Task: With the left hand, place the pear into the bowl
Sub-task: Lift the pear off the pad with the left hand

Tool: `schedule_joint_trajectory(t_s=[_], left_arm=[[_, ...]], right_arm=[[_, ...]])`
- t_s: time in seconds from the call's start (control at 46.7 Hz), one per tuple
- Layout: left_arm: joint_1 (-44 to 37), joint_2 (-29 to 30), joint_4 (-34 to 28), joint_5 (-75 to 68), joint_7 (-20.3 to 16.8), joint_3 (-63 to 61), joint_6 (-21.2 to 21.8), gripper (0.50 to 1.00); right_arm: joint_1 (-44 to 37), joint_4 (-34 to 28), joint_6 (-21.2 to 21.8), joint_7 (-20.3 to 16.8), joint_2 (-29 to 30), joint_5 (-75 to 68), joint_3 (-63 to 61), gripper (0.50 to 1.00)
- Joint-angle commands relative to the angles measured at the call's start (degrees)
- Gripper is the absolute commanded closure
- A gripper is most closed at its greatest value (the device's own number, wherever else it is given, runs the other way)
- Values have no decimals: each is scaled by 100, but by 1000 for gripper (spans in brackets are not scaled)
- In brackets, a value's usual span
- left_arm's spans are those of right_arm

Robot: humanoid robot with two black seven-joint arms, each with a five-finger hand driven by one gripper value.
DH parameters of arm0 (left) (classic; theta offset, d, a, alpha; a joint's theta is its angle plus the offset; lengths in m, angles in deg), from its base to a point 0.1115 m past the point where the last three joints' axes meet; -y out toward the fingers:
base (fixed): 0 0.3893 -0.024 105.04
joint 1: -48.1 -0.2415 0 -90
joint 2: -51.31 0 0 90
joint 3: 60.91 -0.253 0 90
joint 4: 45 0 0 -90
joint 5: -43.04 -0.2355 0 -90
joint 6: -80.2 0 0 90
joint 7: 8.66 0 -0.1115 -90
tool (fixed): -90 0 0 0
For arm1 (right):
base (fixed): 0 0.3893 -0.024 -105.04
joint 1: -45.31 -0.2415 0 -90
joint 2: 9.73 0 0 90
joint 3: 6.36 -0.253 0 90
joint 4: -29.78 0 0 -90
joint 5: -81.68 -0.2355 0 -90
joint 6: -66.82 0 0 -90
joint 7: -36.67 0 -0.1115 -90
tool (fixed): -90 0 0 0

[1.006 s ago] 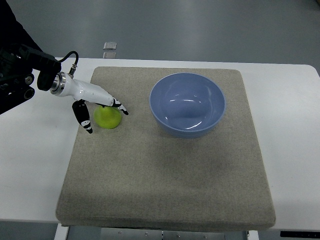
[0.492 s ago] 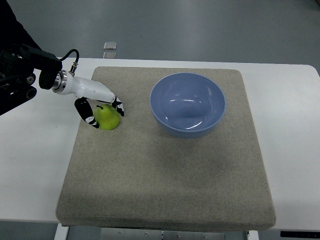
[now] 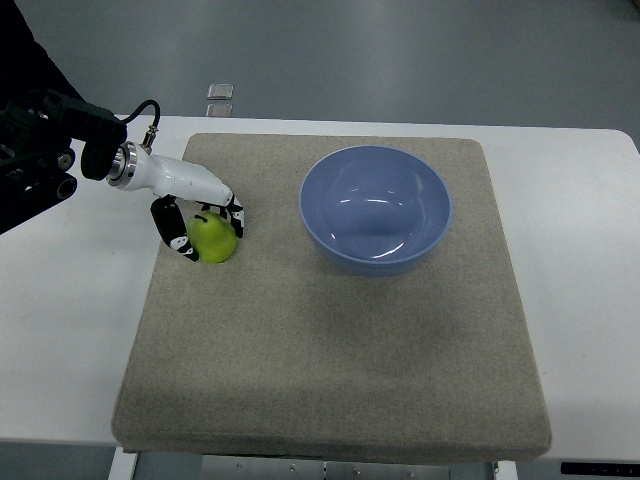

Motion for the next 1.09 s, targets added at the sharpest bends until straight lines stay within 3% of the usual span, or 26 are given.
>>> schedule_joint_trajectory(t_s=[0.0, 1.07], left_arm=[[29, -14, 4, 16, -2, 14, -5, 1000], [741, -49, 65, 429, -10, 1139, 21, 1000]], right_arm=[[0, 0, 0, 0, 0, 0, 0, 574], [0, 0, 0, 0, 0, 0, 0, 574]])
